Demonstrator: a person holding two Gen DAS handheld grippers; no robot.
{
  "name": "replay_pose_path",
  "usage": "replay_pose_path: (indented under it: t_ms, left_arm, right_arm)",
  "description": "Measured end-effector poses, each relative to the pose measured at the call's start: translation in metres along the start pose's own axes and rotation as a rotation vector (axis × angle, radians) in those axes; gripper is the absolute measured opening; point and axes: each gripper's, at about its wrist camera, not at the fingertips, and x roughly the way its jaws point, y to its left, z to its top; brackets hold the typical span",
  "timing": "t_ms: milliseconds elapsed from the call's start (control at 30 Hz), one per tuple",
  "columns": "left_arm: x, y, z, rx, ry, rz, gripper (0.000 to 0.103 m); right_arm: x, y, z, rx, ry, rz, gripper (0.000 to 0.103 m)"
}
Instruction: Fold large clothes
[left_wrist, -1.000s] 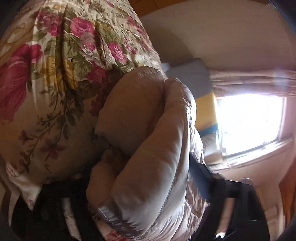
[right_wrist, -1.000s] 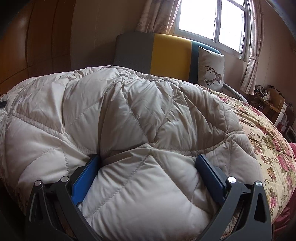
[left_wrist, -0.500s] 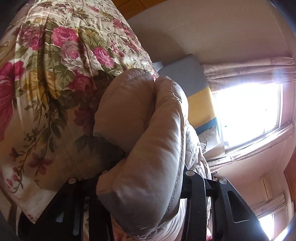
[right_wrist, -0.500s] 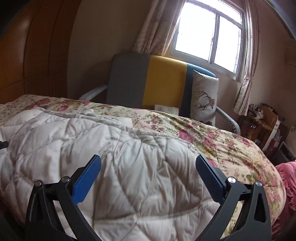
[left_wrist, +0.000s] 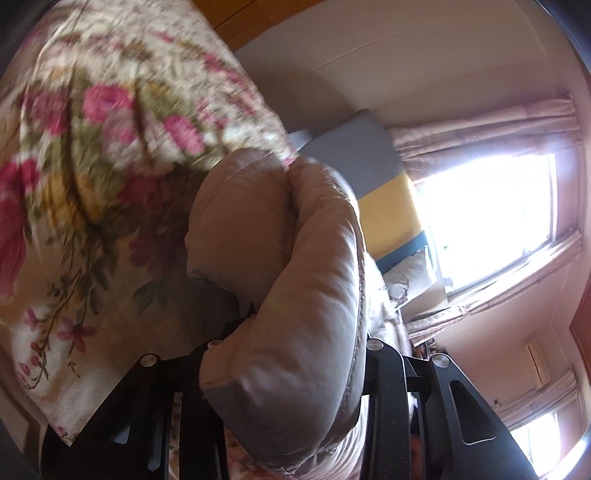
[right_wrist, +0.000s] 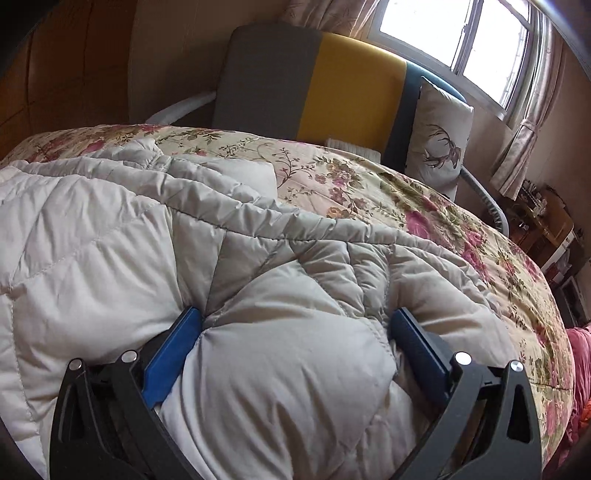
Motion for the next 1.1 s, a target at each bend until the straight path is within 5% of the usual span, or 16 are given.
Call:
replay_pose_path:
  t_ms: [267,467,667,900,1100]
  left_arm:
    - [-0.022,-0.058,0.000,0.186,-0.077,-0.048,0.031]
    - [-0.027,-0.103,-0.009,0.300,-0.102,-0.087,0.031]
    - [-0.029,-0.165,-0.032,0.490,-0.106,-0.083,0.031]
    - [-0.018,-0.224,-0.068,0.764,-0.130,0.016,0.031]
    - [-0.010,-0.247,-0.095,0.897,-0.121,0.018,0.031]
  right_arm:
    - [-0.092,0.009,-0.033,-0.054,-0.115,-0.028,0.101]
    - [-0.063,0.021,-0.072,-0.023,-0.083,-0.011,0.101]
    - [-0.063,0.020,-0.076,-0.003,-0.103,-0.003,0.101]
    - [-0.071,0.001,-0.064,0.017,-0.051,0.082,0.101]
    - [-0.092,-0.038,-0.028,0.254,-0.147,0.184,0.101]
